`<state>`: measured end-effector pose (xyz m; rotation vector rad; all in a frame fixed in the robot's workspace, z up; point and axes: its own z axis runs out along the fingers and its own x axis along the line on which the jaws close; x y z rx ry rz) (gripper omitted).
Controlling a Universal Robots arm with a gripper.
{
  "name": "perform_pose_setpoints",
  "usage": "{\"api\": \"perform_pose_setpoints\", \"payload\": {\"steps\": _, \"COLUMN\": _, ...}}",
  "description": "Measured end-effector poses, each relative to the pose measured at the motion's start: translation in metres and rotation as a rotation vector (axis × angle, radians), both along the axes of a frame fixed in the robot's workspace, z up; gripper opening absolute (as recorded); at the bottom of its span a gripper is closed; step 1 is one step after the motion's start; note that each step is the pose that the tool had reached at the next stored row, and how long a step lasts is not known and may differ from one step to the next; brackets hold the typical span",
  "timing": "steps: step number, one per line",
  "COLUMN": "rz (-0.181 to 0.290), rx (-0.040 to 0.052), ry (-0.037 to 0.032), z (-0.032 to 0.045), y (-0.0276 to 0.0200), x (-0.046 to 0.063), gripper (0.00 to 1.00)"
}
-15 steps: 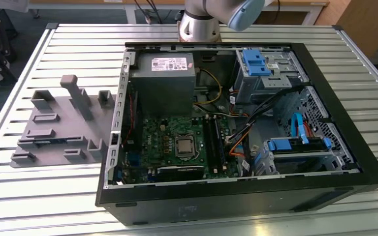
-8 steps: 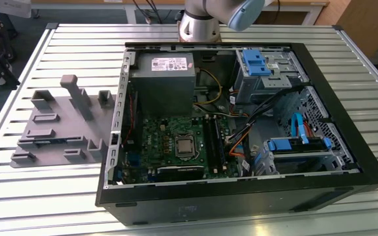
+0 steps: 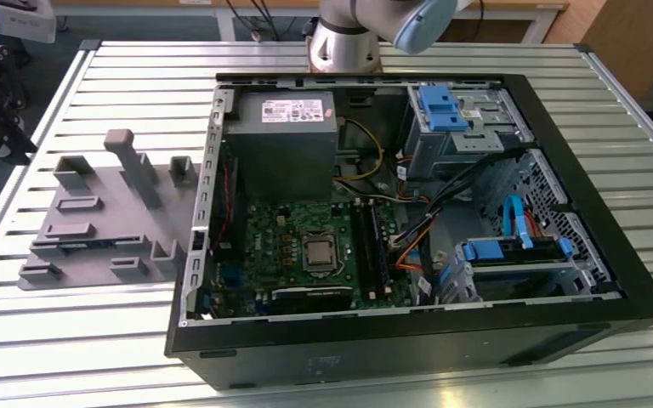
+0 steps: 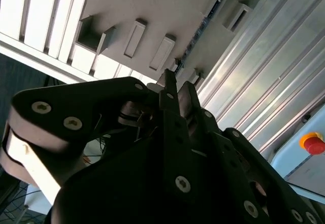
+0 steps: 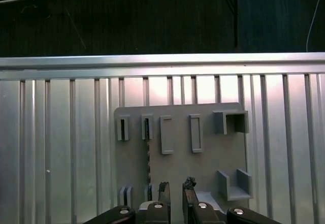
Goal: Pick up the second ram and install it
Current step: 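Pick up the second ram and move it above second insertion slot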
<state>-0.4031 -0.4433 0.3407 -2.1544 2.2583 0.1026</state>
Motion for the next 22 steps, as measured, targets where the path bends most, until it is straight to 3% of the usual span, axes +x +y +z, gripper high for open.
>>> {"api": "perform_pose_setpoints", "payload": {"steps": 10, "rz": 0.0, "rx": -0.0006, "ry": 0.0, "z": -0.0156, "y": -0.0007, "x": -0.005, "gripper": 0.24}}
{"api": "perform_pose_setpoints", "payload": {"steps": 22, "rz": -0.002, "rx": -0.001, "ry": 0.0, "z": -0.0374, "y": -0.0049, "x": -0.005, "gripper": 0.24}}
